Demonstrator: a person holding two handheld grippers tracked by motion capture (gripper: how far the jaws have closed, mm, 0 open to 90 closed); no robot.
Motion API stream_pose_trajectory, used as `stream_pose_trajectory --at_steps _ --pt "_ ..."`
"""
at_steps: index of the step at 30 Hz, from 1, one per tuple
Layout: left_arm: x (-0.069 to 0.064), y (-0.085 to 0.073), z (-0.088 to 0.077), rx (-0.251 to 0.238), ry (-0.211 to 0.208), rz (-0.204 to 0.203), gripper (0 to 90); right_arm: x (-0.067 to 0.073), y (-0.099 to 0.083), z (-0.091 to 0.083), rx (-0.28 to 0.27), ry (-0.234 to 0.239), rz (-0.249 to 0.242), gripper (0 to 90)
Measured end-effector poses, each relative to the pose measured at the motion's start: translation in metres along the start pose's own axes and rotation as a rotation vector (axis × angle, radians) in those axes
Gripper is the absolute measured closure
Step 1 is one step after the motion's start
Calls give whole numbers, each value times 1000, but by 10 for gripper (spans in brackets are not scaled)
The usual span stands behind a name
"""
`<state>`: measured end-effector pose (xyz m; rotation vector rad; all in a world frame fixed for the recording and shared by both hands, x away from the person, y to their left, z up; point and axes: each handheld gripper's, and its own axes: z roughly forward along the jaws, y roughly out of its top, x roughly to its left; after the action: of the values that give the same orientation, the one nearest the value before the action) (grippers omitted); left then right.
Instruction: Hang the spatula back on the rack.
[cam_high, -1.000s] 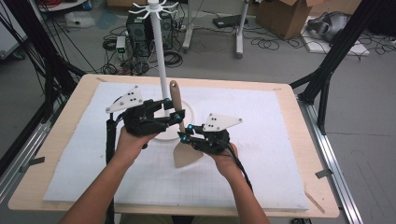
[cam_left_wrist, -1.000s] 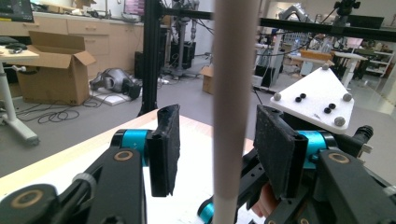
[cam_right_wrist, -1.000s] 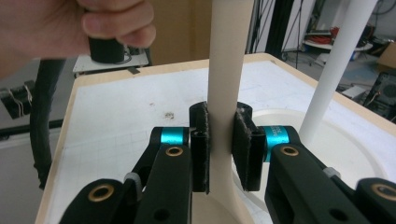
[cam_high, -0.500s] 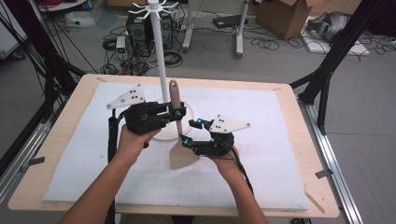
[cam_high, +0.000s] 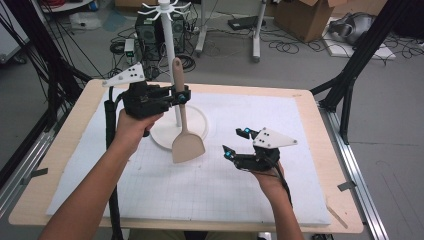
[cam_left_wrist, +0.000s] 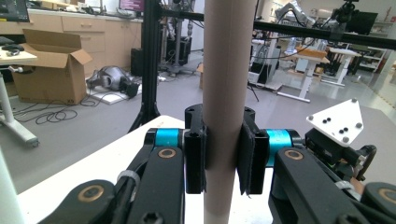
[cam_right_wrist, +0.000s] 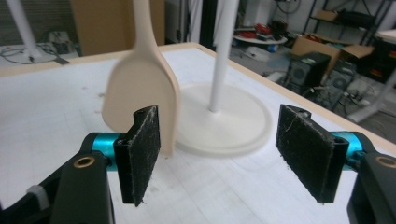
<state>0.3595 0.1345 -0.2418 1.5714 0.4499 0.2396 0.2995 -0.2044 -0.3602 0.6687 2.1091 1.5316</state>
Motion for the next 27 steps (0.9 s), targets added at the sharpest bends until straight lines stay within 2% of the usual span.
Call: stream_pose_trajectory --at_steps 7,14,21,27 --pt "14 26 2 -7 7 1 752 -10 -14 -13 7 -34 39 297" --pt "31 45 7 -5 28 -28 752 -11 -14 -14 4 -35 34 297" --pt "41 49 11 -11 32 -65 752 -11 -14 -14 0 -35 31 297" --pt "47 53 14 -5 45 -69 752 -11 -14 -13 9 -28 36 297"
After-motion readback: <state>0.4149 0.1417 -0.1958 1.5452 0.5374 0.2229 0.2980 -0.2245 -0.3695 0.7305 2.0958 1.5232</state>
